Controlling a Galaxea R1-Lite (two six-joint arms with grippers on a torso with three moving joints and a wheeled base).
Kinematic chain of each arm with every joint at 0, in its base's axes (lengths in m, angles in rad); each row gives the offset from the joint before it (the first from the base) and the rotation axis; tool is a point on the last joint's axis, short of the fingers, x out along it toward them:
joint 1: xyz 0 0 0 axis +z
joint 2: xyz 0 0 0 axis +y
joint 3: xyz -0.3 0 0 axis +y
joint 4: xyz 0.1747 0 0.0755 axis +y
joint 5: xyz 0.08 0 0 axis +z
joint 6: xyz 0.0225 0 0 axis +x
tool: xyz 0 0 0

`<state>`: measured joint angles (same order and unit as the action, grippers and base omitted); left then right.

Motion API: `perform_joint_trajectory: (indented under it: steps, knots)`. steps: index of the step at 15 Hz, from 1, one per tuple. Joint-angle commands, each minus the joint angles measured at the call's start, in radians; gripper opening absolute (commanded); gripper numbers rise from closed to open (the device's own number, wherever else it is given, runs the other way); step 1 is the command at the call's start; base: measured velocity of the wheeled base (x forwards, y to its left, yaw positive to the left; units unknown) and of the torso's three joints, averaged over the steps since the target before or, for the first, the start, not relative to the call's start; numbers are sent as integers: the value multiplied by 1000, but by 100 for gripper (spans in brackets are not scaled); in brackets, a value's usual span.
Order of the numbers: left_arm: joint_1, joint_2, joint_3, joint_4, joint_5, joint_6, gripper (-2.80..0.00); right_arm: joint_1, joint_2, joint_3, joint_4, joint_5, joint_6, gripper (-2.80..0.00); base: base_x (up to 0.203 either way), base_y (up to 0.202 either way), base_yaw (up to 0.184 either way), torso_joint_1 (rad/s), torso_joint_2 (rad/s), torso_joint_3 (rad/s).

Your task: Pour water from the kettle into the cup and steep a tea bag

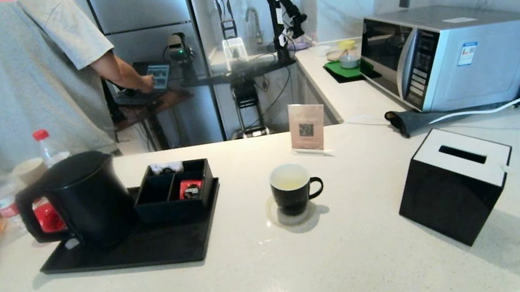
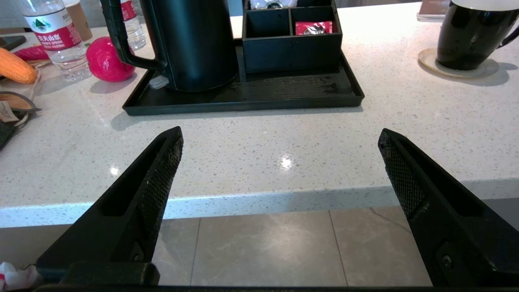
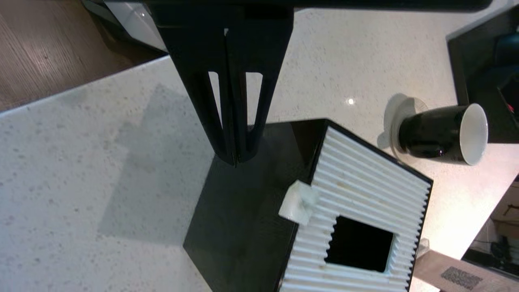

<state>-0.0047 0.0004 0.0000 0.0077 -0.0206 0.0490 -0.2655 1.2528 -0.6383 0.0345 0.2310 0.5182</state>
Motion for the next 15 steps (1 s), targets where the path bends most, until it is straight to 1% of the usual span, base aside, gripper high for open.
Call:
perform_joint_trajectory:
  steps: [1, 3, 7, 10, 12, 15]
  knots:
    - [0, 0, 0, 0, -1, 1, 0, 0, 43, 0, -24, 2, 11, -280, 0, 0, 0, 0, 0, 0]
    - [0, 0, 0, 0, -1, 0, 0, 2, 72, 0, -54, 1, 30, -280, 0, 0, 0, 0, 0, 0]
    - [0, 0, 0, 0, -1, 1, 0, 2, 121, -1, -106, 2, 36, -280, 0, 0, 0, 0, 0, 0]
    - [0, 0, 0, 0, -1, 0, 0, 12, 154, -15, -132, 1, 98, -280, 0, 0, 0, 0, 0, 0]
    - [0, 0, 0, 0, -1, 0, 0, 14, 164, -27, -131, 1, 107, -280, 0, 0, 0, 0, 0, 0]
    - [0, 0, 0, 0, -1, 2, 0, 17, 179, -47, -131, 1, 139, -280, 0, 0, 0, 0, 0, 0]
